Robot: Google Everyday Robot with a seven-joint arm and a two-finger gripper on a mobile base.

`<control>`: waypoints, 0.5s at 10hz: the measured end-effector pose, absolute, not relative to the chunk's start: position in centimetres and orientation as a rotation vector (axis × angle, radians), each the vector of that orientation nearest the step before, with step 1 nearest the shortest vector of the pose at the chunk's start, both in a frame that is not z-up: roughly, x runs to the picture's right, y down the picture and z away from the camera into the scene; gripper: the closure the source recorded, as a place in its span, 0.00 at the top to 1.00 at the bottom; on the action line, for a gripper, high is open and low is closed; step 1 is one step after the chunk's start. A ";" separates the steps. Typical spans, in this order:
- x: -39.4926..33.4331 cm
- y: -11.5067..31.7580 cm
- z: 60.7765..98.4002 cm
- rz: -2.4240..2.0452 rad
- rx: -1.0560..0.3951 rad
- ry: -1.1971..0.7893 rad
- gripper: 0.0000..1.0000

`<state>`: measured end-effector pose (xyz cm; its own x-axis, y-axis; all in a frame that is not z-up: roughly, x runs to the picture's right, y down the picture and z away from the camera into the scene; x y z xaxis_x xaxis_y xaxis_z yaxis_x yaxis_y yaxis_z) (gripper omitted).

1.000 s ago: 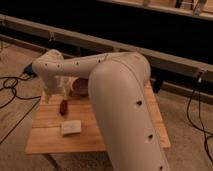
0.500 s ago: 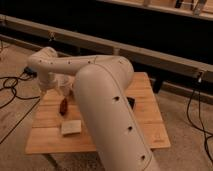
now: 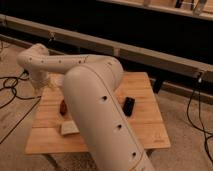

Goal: Pick up the ceramic cup

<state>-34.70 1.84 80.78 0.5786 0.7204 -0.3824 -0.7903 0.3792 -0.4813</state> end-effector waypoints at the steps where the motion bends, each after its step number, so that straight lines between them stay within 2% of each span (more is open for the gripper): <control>1: -34.5 1.7 80.8 0.959 -0.680 0.113 0.65; 5: -33.2 0.9 82.1 0.953 -0.668 0.125 0.65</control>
